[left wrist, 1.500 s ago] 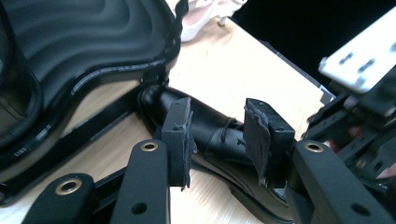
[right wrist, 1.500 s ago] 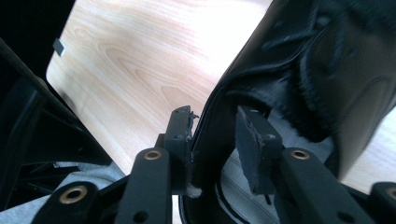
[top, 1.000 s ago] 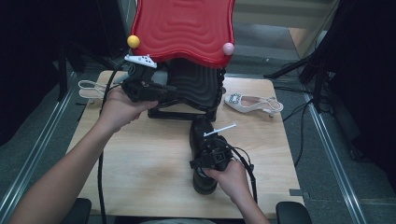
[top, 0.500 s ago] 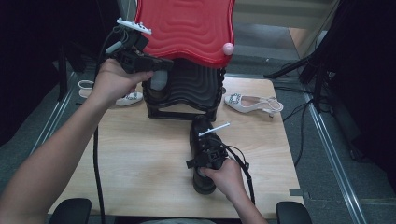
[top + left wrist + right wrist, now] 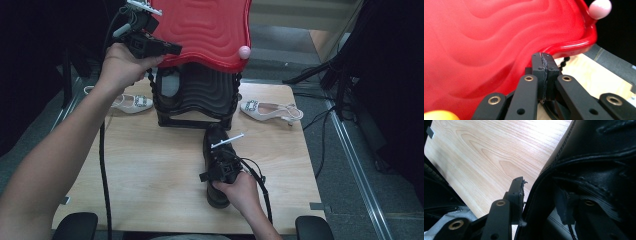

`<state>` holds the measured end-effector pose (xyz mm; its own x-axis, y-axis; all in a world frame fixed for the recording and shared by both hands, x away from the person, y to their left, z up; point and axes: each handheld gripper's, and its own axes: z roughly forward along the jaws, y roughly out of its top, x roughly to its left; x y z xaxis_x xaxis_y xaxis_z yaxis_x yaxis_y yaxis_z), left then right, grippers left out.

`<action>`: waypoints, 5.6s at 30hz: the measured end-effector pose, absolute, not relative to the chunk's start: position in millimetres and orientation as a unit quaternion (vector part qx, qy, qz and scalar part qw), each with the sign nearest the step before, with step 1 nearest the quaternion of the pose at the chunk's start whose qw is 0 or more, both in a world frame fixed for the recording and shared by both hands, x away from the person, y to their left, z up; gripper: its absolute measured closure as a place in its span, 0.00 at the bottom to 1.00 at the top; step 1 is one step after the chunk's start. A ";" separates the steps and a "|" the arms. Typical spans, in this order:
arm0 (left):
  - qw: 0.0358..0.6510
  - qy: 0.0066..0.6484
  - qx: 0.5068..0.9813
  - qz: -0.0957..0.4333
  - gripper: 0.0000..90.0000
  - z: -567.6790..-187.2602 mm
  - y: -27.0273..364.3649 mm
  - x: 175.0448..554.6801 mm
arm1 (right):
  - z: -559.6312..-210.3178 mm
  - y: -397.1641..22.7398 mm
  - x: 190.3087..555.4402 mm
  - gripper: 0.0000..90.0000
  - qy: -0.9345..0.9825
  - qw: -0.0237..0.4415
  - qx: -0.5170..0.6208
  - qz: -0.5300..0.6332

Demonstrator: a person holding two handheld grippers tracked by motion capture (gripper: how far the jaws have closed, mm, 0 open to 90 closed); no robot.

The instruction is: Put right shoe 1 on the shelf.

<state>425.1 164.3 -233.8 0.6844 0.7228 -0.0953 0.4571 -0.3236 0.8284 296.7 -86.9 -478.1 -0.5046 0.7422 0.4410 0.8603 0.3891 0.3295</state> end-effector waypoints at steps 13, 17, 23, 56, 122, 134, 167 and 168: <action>0.443 0.379 0.798 0.152 1.00 -238.5 165.1 433.0 | -474.6 -102.1 302.4 0.95 -0.834 0.131 -0.473 -0.254; 0.435 0.388 0.798 0.152 1.00 -241.9 168.3 437.1 | -469.1 -112.9 303.1 0.98 -0.826 0.136 -0.480 -0.262; 0.433 0.393 0.798 0.149 1.00 -244.9 169.1 438.2 | -460.7 -128.8 305.1 0.98 -0.816 0.140 -0.480 -0.289; 0.429 0.394 0.798 0.153 1.00 -244.2 167.5 438.1 | -348.1 -134.0 307.0 0.98 -0.790 0.127 -0.424 -0.425; 0.411 0.383 0.812 0.159 1.00 -243.2 169.7 436.0 | -370.1 -44.9 405.1 0.98 -0.768 -0.206 -0.431 -0.427; 0.415 0.380 0.810 0.163 1.00 -244.4 169.9 434.5 | -374.7 -47.2 416.7 0.92 -0.771 -0.209 -0.428 -0.424; 0.419 0.392 0.803 0.160 1.00 -244.8 169.6 435.3 | -345.6 -74.5 360.8 0.82 -0.786 -0.107 -0.404 -0.456; 0.419 0.394 0.802 0.158 1.00 -244.7 169.6 435.5 | -347.1 -77.4 356.9 0.84 -0.787 -0.103 -0.405 -0.455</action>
<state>435.5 169.6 -244.7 0.6388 0.7656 -0.0764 0.5004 -0.3380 0.7971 356.9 -77.4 -347.1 -0.6512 0.7303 0.2061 0.5431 0.2588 0.7988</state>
